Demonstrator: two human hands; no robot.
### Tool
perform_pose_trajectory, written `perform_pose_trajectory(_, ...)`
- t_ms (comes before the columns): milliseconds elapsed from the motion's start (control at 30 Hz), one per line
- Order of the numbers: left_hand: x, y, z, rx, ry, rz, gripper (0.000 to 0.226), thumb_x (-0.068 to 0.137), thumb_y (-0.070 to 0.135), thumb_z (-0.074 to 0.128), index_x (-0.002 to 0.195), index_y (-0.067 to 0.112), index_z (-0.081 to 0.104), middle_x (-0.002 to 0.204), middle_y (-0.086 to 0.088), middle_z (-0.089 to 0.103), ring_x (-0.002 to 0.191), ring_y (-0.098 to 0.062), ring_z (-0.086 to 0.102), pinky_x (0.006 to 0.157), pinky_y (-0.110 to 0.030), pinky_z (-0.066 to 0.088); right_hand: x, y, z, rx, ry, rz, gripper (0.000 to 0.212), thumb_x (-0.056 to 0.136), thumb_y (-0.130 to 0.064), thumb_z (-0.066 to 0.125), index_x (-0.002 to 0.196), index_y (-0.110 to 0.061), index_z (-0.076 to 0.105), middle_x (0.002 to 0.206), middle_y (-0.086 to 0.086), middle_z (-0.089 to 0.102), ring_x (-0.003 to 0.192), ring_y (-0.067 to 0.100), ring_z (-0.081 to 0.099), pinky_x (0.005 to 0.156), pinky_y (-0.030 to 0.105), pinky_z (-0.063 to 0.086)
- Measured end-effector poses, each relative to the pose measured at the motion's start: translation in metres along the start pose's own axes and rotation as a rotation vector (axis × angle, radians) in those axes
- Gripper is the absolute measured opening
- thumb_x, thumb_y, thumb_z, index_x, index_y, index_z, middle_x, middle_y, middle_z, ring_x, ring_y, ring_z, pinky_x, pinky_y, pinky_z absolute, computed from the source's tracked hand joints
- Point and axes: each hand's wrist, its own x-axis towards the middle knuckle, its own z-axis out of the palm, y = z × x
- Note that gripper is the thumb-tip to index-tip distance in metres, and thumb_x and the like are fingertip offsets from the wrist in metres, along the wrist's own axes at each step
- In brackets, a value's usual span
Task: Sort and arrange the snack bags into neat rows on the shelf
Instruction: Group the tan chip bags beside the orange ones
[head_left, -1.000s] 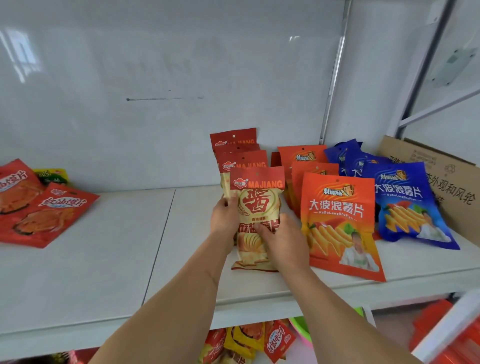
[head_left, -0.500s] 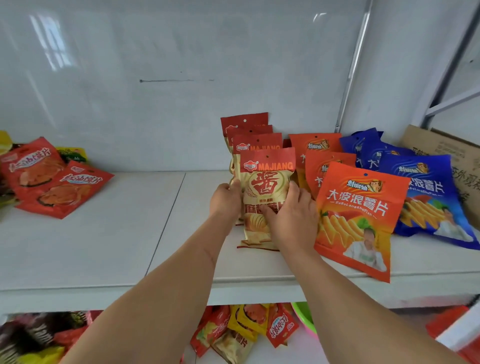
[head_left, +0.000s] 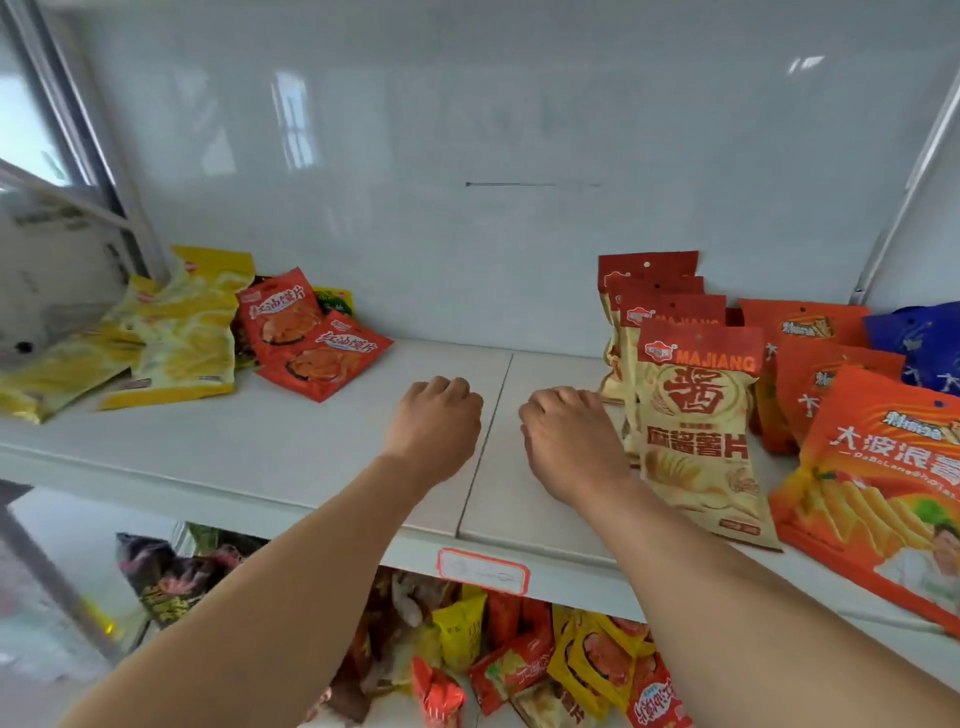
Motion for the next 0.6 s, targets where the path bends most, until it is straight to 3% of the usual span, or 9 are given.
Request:
perform_pose_trajectory(167,-0.028,-0.083,-0.001,0.104,-0.03,0.039,0.025,0.098,0.022,0.047,0.108,0.017,0.069,0.11,-0.002,0.065,0.106,-0.027,0.06,0.086,-0.036,0.043,0.044,-0.071,0.009,0.031,-0.058,-0.028,0.024,0.095,-0.012,0.048,0.111,-0.016,0.065,0.111,0.004,0.065,0.108,0.029,0.056,0.09,0.039,0.039)
perform_pose_trajectory(300,-0.05,-0.152,-0.001,0.108,-0.004,0.014,0.003,0.077,0.019,0.073,0.076,0.018,0.071,0.081,-0.001,0.067,0.077,-0.026,0.065,0.065,-0.033,0.047,0.083,-0.133,0.017,0.058,-0.074,-0.045,0.025,0.096,-0.013,0.045,0.112,-0.017,0.064,0.113,0.004,0.063,0.109,0.029,0.055,0.089,0.038,0.039)
perform_pose_trajectory(367,-0.059,-0.183,0.005,0.129,0.015,0.005,0.009,0.071,0.019,0.076,0.068,0.019,0.067,0.074,0.0,0.064,0.069,-0.025,0.063,0.059,-0.031,0.044,0.101,-0.161,0.022,0.067,-0.09,-0.043,0.025,0.097,-0.014,0.044,0.114,-0.017,0.062,0.115,0.004,0.063,0.11,0.029,0.054,0.088,0.038,0.039)
perform_pose_trajectory(533,-0.076,-0.246,0.017,0.092,0.042,-0.065,0.008,0.074,0.019,0.076,0.072,0.019,0.069,0.078,0.001,0.065,0.075,-0.024,0.065,0.061,-0.032,0.047,0.139,-0.213,0.03,0.116,-0.122,0.012,0.026,0.099,-0.017,0.042,0.119,-0.017,0.059,0.119,0.004,0.061,0.111,0.029,0.054,0.088,0.039,0.041)
perform_pose_trajectory(600,-0.076,-0.264,0.02,0.051,0.008,-0.109,0.003,0.082,0.02,0.07,0.08,0.018,0.07,0.088,0.0,0.067,0.085,-0.025,0.065,0.068,-0.034,0.049,0.153,-0.227,0.032,0.159,-0.126,0.069,0.024,0.102,-0.021,0.04,0.118,-0.016,0.058,0.119,0.005,0.06,0.109,0.029,0.055,0.084,0.039,0.041)
